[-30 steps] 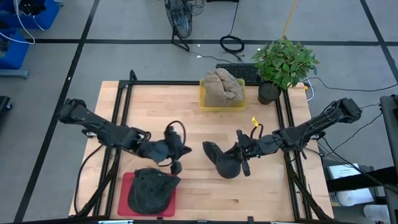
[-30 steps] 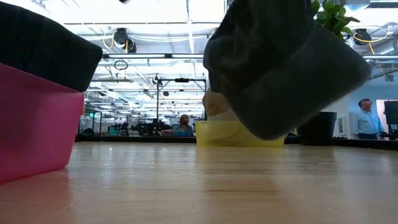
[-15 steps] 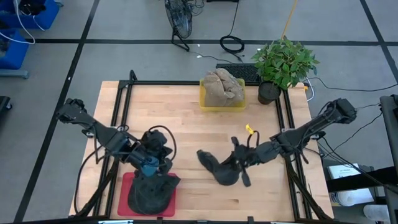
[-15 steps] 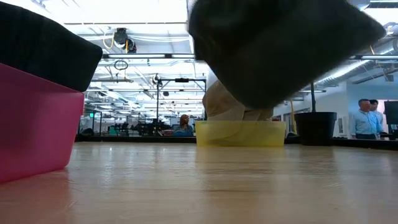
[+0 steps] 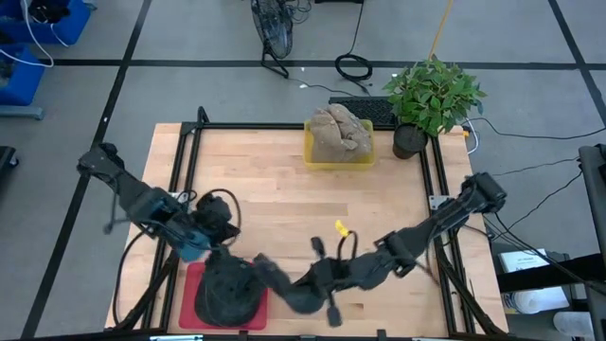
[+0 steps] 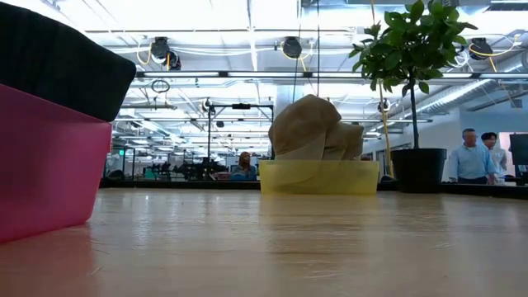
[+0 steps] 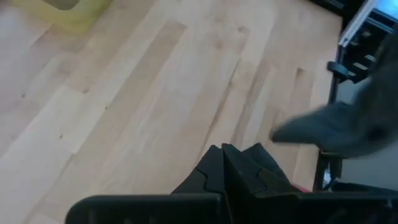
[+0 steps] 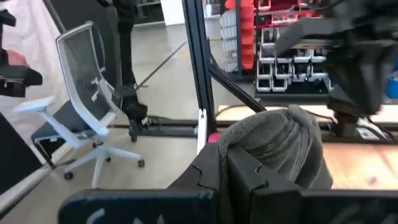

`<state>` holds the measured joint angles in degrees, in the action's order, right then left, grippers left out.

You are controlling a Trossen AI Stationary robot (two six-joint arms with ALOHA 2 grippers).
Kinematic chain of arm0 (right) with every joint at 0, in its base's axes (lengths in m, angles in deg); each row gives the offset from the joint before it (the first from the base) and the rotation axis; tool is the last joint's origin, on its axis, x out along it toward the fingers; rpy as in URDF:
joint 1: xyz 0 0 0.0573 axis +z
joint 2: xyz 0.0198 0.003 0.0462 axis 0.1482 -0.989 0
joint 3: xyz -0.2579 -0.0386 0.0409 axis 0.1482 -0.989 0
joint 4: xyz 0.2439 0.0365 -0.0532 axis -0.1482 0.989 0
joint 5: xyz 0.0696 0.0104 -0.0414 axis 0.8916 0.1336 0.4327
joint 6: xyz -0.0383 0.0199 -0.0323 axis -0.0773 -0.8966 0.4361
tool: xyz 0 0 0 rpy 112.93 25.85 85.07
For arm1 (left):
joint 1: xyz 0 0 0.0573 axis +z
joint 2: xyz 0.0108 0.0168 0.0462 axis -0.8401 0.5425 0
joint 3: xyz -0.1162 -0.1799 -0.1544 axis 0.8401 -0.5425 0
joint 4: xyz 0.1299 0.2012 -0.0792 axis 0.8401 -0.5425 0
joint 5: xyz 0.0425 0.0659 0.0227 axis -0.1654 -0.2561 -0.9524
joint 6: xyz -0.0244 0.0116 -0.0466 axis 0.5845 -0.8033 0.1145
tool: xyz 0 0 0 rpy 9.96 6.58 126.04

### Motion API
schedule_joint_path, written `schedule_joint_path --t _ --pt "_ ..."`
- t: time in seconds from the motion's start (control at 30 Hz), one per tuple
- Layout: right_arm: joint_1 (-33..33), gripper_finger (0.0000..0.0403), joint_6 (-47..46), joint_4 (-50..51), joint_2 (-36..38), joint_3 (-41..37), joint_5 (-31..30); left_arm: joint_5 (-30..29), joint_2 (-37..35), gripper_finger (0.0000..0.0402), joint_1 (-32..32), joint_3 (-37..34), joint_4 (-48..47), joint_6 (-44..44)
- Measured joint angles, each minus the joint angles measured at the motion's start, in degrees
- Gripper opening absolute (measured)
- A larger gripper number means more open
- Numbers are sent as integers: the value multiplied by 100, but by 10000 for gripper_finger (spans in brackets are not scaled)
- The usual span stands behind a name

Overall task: Pick & Place hat
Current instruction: Put the black cap into the red bin

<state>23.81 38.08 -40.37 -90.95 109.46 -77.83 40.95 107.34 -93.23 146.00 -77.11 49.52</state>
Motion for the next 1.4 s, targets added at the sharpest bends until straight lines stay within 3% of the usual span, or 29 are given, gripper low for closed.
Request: schedule_joint_path --t 0.23,0.33,0.43,0.57,0.73,0.97,1.17,1.27,1.4 --pt "139 0 454 -50 -977 1494 -282 149 -801 1 -94 -598 495 -450" --pt "128 0 588 -183 -1383 1968 -223 206 -1099 1 -92 -977 960 -599" --pt "9 0 782 -674 -1784 2171 205 217 -1342 1 -87 -1263 1198 -654" --pt "-213 0 838 -1631 -2231 2260 809 237 -1598 1 -87 -1472 1210 -500" --pt "-546 0 914 -2265 -2690 2269 1087 246 -1790 1 -87 -1535 1197 -344" --pt "-814 0 1145 -2248 -3394 2068 983 213 -1765 1 -87 -1538 1346 -197" --pt "-836 0 1533 -2846 -3370 2044 643 284 -1747 1 -108 -1540 1348 -93" --pt "-795 0 1626 -2655 -3282 2054 652 298 -1740 2 -180 -1540 1368 -2" --pt "-712 0 1508 -1695 -3305 2050 639 296 -1670 1 -334 -1540 1481 -3"
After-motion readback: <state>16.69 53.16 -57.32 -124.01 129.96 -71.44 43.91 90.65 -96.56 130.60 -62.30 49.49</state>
